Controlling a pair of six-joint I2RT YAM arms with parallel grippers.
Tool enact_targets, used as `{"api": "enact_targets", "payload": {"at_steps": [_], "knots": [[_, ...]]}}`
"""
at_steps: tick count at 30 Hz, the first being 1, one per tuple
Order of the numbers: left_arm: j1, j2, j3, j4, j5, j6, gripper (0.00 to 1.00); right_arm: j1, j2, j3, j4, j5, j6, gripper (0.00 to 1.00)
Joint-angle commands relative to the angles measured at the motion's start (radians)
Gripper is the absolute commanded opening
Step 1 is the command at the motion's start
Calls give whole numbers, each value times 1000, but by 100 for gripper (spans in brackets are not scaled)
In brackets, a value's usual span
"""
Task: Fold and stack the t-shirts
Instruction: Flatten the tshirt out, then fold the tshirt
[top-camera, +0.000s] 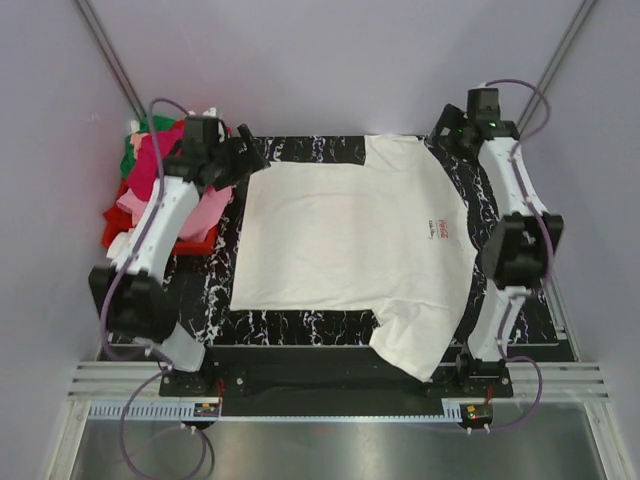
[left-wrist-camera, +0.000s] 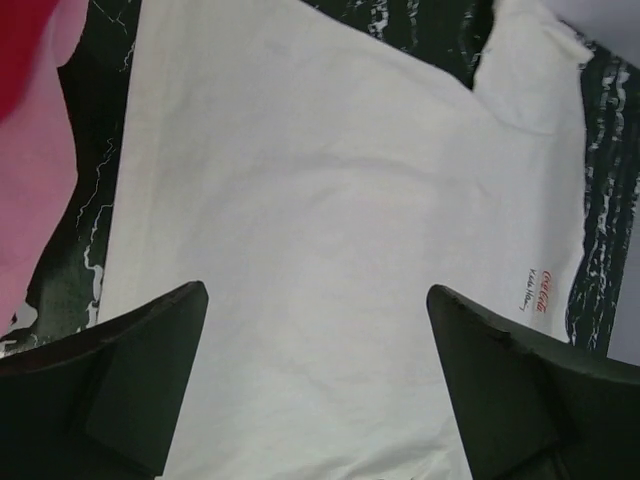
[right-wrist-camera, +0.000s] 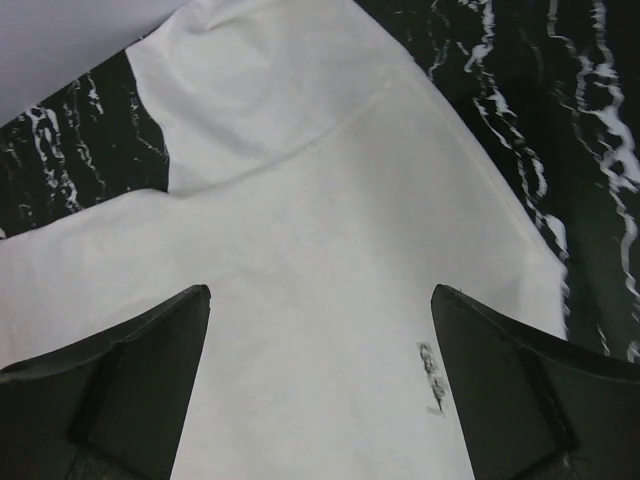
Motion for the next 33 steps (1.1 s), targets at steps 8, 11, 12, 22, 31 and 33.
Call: {"api": "enact_targets", "payload": {"at_steps": [8, 11, 12, 22, 31, 33], "knots": [[89, -540, -751, 208, 287, -24, 94, 213, -944, -884, -299, 118, 308, 100], [22, -652, -853, 167, 168, -19, 94, 366, -1118, -1117, -319, 33, 474, 98], [0, -680, -867, 143, 148, -28, 93, 409, -1151, -1160, -327, 27, 513, 99], [-45, -902, -886, -57, 52, 16, 92, 900, -1156, -1414, -397, 22, 868, 89], [-54, -947, -881, -83, 53, 2, 92, 1032, -944, -1478, -255, 65, 947, 85], [-56, -945, -881, -84, 53, 2, 93, 1035, -909, -1470, -264, 77, 952, 82]]}}
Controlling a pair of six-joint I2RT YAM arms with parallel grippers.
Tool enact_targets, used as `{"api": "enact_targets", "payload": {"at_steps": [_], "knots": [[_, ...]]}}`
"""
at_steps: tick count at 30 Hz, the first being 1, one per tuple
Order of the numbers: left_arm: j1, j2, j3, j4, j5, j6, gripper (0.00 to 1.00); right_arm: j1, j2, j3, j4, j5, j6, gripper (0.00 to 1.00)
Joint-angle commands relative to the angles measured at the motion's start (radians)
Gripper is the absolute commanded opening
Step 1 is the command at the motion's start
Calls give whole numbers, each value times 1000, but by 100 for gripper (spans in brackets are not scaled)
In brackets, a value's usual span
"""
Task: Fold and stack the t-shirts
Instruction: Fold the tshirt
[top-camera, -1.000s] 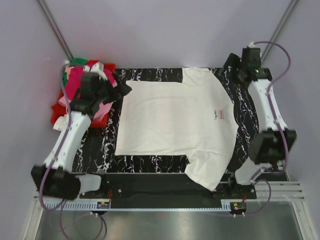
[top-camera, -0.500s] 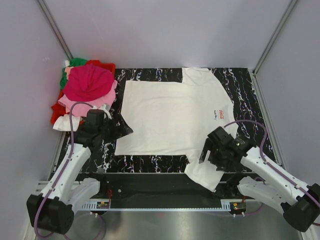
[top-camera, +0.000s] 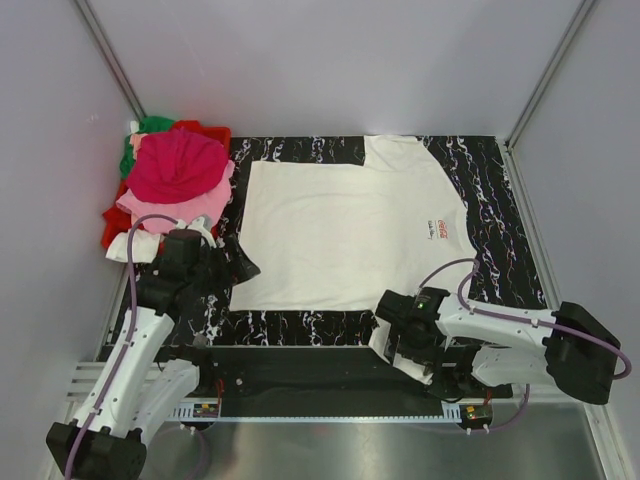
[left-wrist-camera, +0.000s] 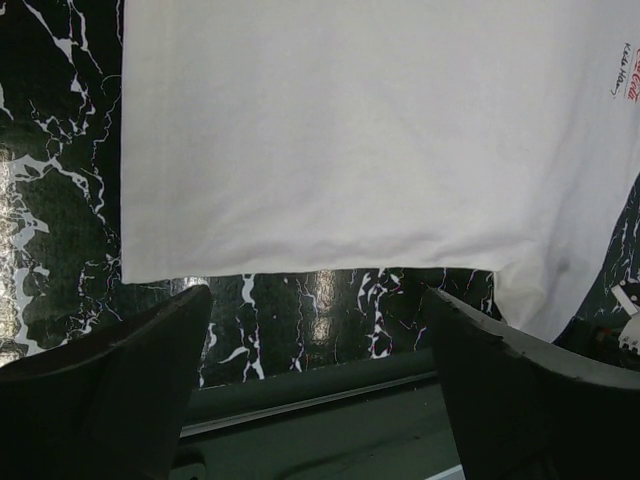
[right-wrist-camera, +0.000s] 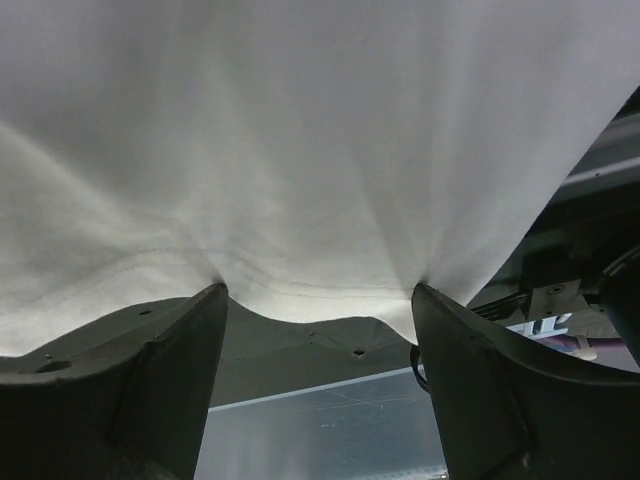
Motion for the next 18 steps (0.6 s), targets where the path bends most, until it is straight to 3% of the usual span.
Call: {"api": "enact_targets", "payload": {"at_steps": [1, 4, 8, 12, 18], "knots": [[-8, -14, 22, 7, -13, 5, 93, 13, 44, 4, 29, 57, 59, 81], [-13, -8, 18, 4, -41, -14, 93, 16, 90, 24, 24, 60, 50, 70], [-16, -3, 10, 8, -62, -30, 93, 36, 139, 45, 17, 67, 46, 25], [-16, 9, 9, 8, -76, -37, 92, 44, 132, 45, 17, 70, 48, 0], [-31, 27, -10, -15, -156, -115, 89, 48, 41, 77, -51, 101, 59, 0]]}}
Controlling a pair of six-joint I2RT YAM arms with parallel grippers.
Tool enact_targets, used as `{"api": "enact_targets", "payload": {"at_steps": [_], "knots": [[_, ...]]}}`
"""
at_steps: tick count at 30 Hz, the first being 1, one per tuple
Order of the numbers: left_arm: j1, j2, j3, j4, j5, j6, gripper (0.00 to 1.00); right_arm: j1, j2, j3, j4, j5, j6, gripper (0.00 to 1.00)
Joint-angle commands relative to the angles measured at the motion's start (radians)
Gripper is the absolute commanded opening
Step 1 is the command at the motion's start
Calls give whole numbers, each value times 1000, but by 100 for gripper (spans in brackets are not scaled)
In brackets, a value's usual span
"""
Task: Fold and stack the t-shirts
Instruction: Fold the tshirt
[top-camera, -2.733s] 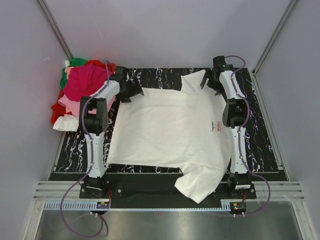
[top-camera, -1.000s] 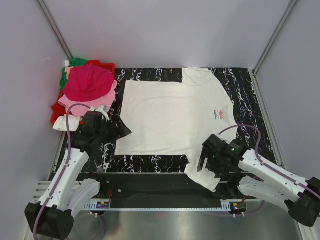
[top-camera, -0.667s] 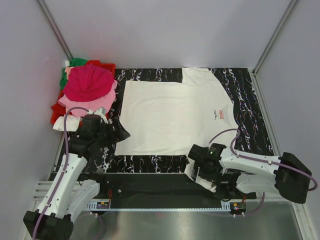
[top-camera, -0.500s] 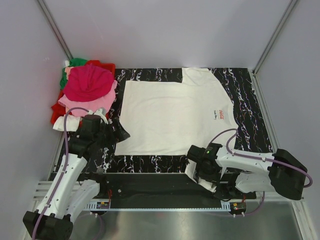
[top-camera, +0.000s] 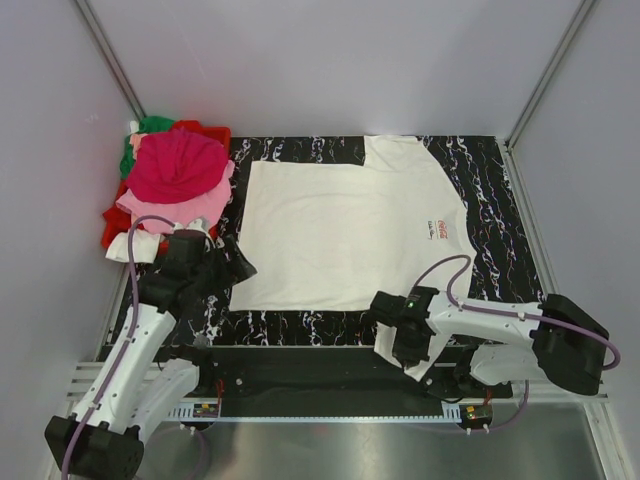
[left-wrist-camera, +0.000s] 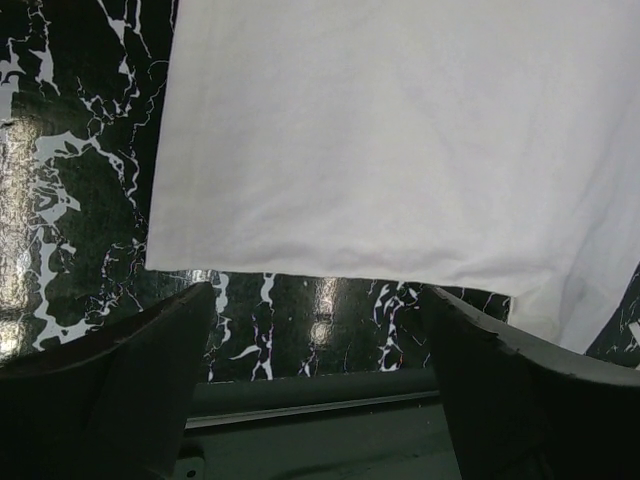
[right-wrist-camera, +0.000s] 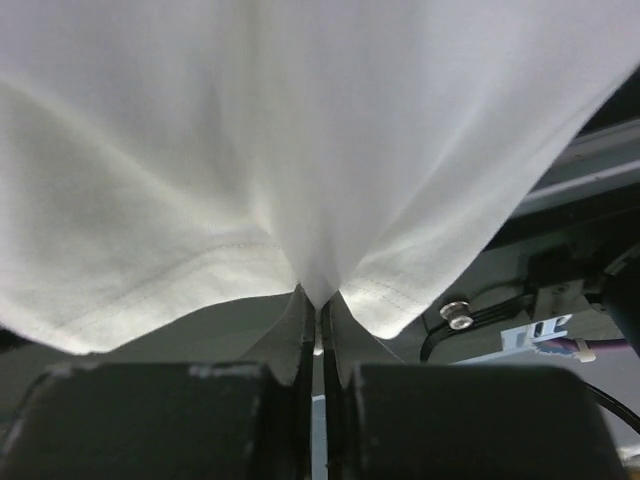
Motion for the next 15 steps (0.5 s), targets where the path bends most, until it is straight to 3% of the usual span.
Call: {"api": "enact_targets", "payload": {"at_steps": [1, 7, 10, 15], "knots": [[-8, 18, -39, 33, -53, -64, 88, 16, -91, 60, -99, 99, 41, 0], [-8, 86, -153, 131, -80, -139, 83, 16, -203, 205, -300, 221, 78, 0], [-8, 88, -236, 182, -102, -203, 76, 14, -270, 235, -351, 258, 90, 0], [-8, 101, -325, 240, -170, -245, 75, 14, -319, 232, -382, 275, 91, 0]]}}
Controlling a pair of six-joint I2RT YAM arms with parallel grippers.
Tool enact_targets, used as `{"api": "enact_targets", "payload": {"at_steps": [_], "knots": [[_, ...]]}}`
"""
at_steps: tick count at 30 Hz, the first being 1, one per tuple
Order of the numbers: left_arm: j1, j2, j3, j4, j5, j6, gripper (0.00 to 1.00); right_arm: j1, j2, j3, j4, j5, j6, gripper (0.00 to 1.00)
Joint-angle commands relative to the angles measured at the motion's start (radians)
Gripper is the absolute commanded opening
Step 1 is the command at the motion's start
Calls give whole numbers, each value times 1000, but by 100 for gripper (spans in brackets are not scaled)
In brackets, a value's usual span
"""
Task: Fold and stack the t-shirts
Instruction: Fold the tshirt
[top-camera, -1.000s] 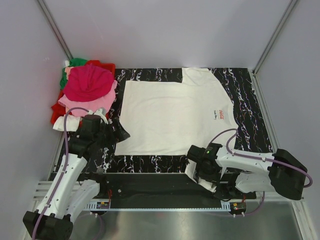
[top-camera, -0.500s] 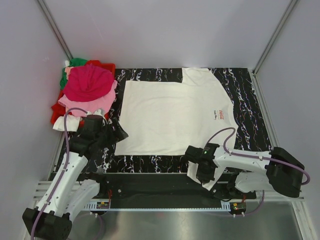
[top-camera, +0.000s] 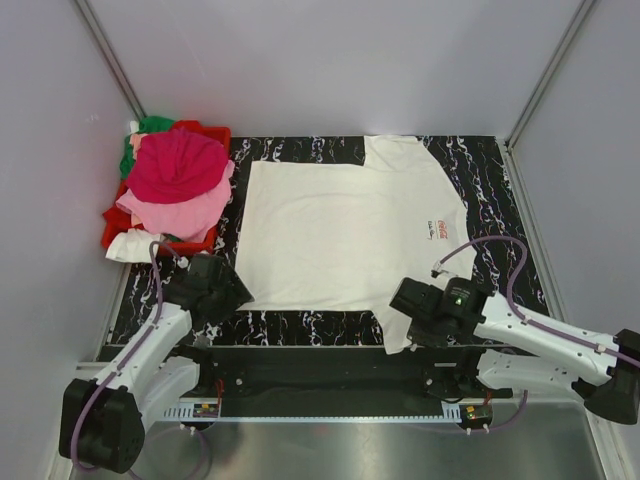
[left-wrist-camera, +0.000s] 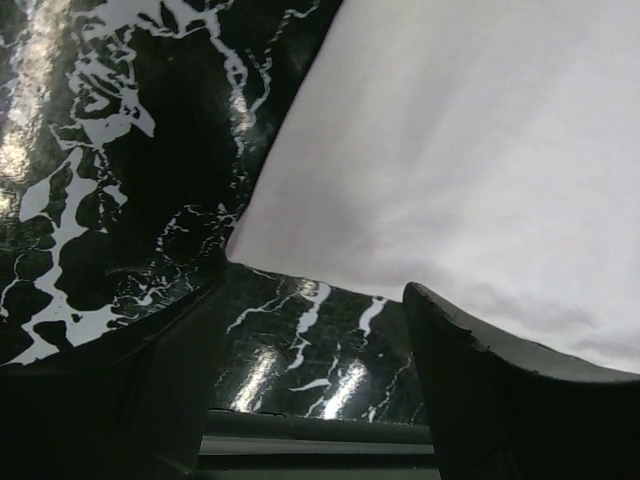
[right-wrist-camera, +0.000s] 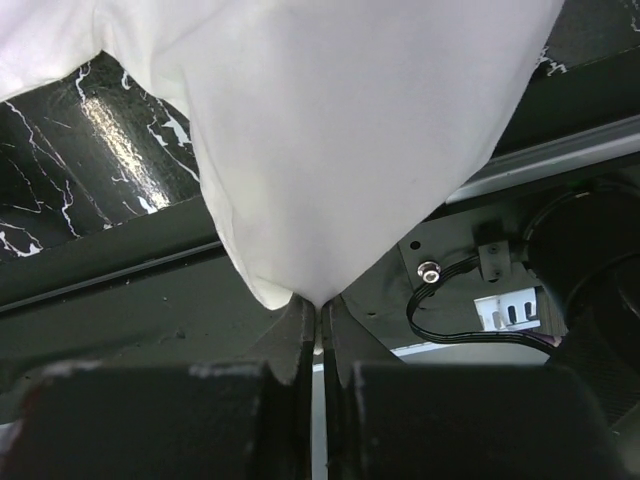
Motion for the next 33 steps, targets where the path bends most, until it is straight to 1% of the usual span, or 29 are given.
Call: {"api": "enact_targets", "payload": {"at_steps": [1, 6, 9, 10, 12, 13, 15, 17, 21, 22, 23, 26, 28, 30, 31, 33], "knots": [[-4, 7, -44, 96, -88, -61, 74, 8, -32, 19, -99, 74, 34, 0], [-4, 59, -66, 153, -140, -63, 68, 8, -79, 8, -113, 84, 48, 0], [-4, 91, -75, 190, -145, -56, 65, 8, -103, 13, -130, 93, 52, 0], [-4, 98, -83, 209, -143, -55, 58, 8, -109, 13, -137, 94, 57, 0], [-4, 114, -87, 222, -133, -55, 49, 8, -117, 13, -148, 97, 61, 0], [-4, 118, -92, 230, -128, -52, 32, 10, -123, 13, -157, 99, 63, 0], [-4, 110, -93, 230, -114, -53, 17, 8, -128, 14, -174, 105, 72, 0], [-4, 83, -86, 216, -97, -52, 0, 10, -141, 19, -186, 110, 81, 0], [-4, -17, -49, 127, -73, -53, 0, 8, -174, 45, -232, 133, 123, 0], [-4, -42, -38, 74, -67, -53, 0, 10, -187, 55, -260, 137, 130, 0], [-16, -89, -29, 50, -65, -62, 0, 10, -194, 80, -272, 143, 137, 0], [-31, -134, -4, 15, -24, -87, 0, 8, -206, 143, -308, 177, 150, 0], [-33, -131, 48, -26, 6, -78, 0, 8, -185, 180, -321, 211, 140, 0], [-33, -116, 95, -53, 0, -60, 0, 8, -154, 243, -334, 261, 117, 0], [-33, -106, 147, -71, -7, -38, 0, 7, -119, 264, -334, 280, 103, 0], [-31, -58, 198, -77, -11, -12, 0, 5, -88, 324, -332, 336, 74, 0]]}}
